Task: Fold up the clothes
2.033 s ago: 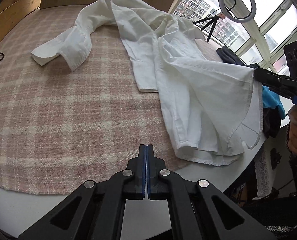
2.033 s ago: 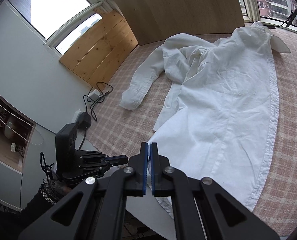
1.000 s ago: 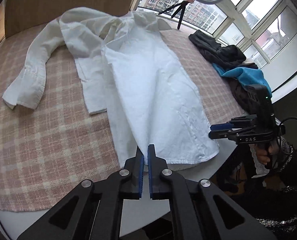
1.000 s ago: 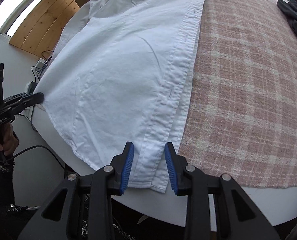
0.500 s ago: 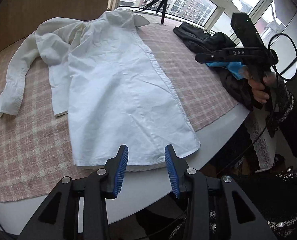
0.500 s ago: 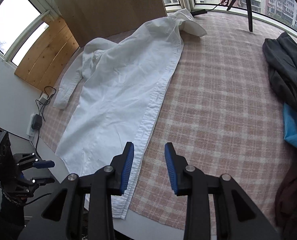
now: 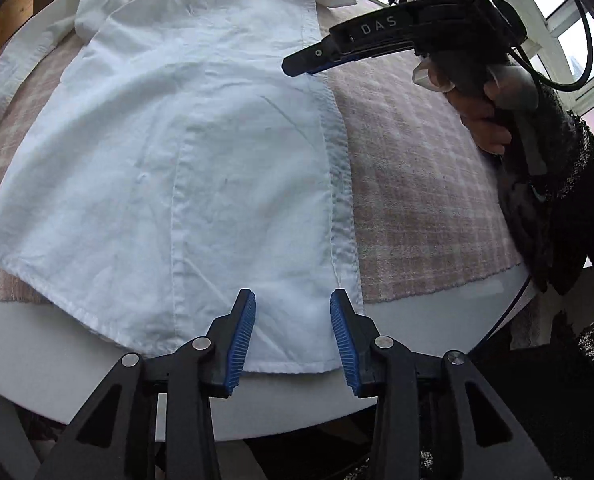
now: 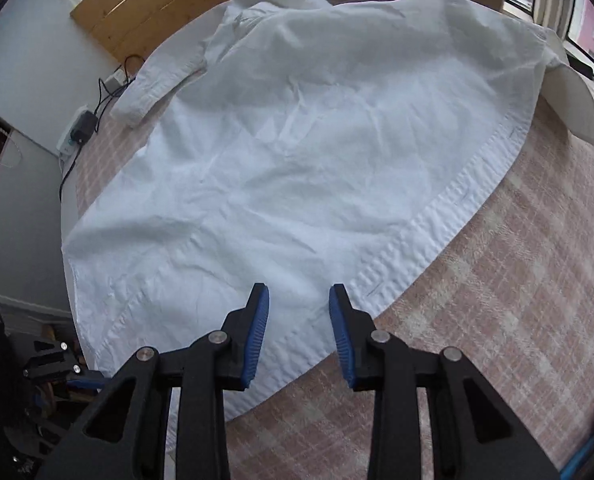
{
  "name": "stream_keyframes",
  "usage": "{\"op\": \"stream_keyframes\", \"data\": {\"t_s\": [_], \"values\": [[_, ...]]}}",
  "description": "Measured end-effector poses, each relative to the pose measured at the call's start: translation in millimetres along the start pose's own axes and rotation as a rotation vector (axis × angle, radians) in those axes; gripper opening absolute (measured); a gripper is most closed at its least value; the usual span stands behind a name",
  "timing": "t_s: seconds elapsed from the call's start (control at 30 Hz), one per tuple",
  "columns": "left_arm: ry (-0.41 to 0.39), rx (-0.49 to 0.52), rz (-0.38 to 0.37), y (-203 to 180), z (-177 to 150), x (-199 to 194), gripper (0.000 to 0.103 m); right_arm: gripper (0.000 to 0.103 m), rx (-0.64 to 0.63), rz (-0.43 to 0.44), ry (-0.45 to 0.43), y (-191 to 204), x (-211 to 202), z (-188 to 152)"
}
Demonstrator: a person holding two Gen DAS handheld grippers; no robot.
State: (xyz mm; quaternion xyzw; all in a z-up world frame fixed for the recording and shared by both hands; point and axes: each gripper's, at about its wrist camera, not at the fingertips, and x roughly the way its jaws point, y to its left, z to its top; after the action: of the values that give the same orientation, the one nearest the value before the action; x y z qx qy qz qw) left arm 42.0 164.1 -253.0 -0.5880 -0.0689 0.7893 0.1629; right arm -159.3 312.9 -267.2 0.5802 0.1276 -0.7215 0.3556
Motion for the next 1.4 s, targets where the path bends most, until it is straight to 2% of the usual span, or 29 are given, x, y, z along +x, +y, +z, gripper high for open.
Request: {"op": "stream_keyframes", "data": {"t_s": [0.03, 0.1, 0.2, 0.27, 0.37, 0.5, 0.63, 0.73, 0.8, 0.97, 1.07, 1.13, 1.17, 1.2, 1.23, 1.27, 1.33, 1.4], "values": [[-0.018, -0.017, 0.009, -3, -3, -7, 0.037, 0.032, -0.031, -0.02, 0.006, 0, -5, -2], [-0.053, -0.03, 0.045, -9, -5, -19, 0.037, 0.031, -0.053, -0.028, -0.045, -9, -24, -4], [-0.096, -0.031, 0.135, -8, 5, -36, 0.038, 0.032, 0.013, -0.012, -0.125, -35, -48, 7], [-0.127, -0.078, 0.181, 10, 12, -52, 0.038, 0.031, 0.05, 0.001, -0.178, -48, -63, 22], [-0.167, -0.159, 0.24, 42, 24, -78, 0.039, 0.03, 0.037, 0.028, -0.232, -44, -81, 59], [-0.207, -0.222, 0.293, 74, 37, -105, 0.039, 0.03, 0.031, 0.094, -0.236, -30, -87, 99], [-0.235, -0.253, 0.36, 109, 53, -132, 0.043, 0.03, 0.058, 0.149, -0.205, -21, -75, 112], [-0.243, -0.253, 0.4, 142, 69, -145, 0.052, 0.03, 0.049, 0.167, -0.193, -12, -72, 108], [-0.234, -0.235, 0.43, 165, 84, -144, 0.054, 0.03, 0.045, 0.17, -0.186, -8, -72, 105], [-0.179, -0.172, 0.437, 221, 130, -111, 0.054, 0.03, 0.072, 0.142, -0.16, -1, -66, 94], [-0.121, -0.056, 0.464, 245, 160, -79, 0.054, 0.031, 0.12, 0.105, -0.147, 3, -53, 85], [-0.076, 0.008, 0.44, 263, 178, -61, 0.054, 0.031, 0.166, 0.067, -0.14, 7, -37, 79], [-0.05, 0.028, 0.42, 272, 186, -55, 0.048, 0.031, 0.205, 0.047, -0.126, 7, -27, 76], [-0.024, 0.049, 0.399, 282, 194, -48, 0.036, 0.031, 0.247, 0.026, -0.111, 7, -17, 73], [0.003, 0.069, 0.379, 291, 202, -42, 0.006, 0.031, 0.277, 0.014, -0.092, 7, -6, 70], [0.018, 0.094, 0.371, 299, 210, -41, 0.002, 0.031, 0.302, -0.008, -0.077, 7, 3, 69], [0.013, 0.168, 0.399, 311, 228, -55, 0.002, 0.031, 0.351, -0.063, -0.049, 7, 18, 66], [-0.012, 0.218, 0.482, 330, 251, -75, 0.007, 0.031, 0.402, -0.08, -0.034, 4, 27, 65]]}}
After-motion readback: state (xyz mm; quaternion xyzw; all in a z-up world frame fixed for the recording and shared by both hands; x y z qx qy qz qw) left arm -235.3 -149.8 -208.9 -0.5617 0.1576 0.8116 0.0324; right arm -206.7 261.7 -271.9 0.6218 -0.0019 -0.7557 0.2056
